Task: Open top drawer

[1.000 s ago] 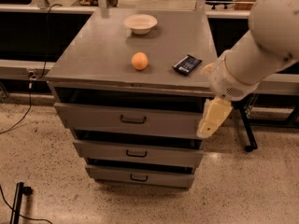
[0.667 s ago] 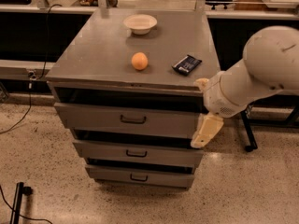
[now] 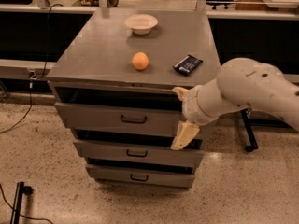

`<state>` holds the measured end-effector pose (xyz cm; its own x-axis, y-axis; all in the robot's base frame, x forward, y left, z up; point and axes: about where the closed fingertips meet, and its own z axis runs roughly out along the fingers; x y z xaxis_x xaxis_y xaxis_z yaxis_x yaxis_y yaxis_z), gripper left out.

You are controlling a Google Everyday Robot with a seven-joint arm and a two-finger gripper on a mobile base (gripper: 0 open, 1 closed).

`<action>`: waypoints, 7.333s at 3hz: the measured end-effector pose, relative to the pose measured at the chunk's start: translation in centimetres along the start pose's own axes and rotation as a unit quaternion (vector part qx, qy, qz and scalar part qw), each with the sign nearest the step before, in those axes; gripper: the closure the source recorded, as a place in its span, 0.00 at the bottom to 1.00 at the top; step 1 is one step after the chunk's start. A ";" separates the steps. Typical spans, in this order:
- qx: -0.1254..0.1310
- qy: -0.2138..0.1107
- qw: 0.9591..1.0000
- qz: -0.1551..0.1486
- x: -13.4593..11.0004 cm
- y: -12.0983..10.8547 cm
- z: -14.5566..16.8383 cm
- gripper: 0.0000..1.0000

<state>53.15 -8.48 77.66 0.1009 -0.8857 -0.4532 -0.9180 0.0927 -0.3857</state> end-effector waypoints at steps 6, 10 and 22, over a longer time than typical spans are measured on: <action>-0.076 0.028 0.996 -0.022 2.7 0.4 11.8 0.05; -0.085 0.060 0.994 -0.030 2.4 2.6 8.9 0.48; -0.172 -0.014 0.980 0.103 -6.0 2.8 15.6 1.00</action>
Offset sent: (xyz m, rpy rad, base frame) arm 0.0049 0.0336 -0.0574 0.0720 0.0354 0.0956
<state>55.94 4.15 66.78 -0.0935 -0.8515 -0.5160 -0.9945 0.1048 0.0074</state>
